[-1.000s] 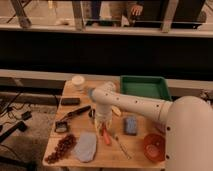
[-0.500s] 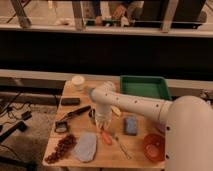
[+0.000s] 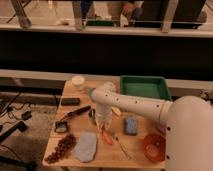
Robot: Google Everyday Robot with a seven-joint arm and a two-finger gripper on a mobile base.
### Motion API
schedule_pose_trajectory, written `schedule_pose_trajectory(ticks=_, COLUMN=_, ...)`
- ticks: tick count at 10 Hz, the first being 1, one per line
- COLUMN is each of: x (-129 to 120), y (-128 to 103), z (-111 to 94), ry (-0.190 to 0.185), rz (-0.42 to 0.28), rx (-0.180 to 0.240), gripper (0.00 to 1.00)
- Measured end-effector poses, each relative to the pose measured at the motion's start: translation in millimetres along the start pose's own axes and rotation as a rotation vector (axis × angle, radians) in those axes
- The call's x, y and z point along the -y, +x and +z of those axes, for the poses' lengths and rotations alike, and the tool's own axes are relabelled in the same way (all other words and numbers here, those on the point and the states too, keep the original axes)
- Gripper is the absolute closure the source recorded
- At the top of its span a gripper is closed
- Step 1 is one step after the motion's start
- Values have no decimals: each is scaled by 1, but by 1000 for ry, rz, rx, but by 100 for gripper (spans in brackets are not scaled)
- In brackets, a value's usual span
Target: Place pepper in paper cup
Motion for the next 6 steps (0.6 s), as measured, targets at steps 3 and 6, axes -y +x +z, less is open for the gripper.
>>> schedule_pose_trajectory(ticks=3, x=-8, y=-4, z=-8, ry=29, rz=38, rx=-22, gripper=96)
schedule_pose_trajectory(ticks=6, x=-12, y=-8, z=-19, ry=74, rz=77, rx=-51, gripper=96)
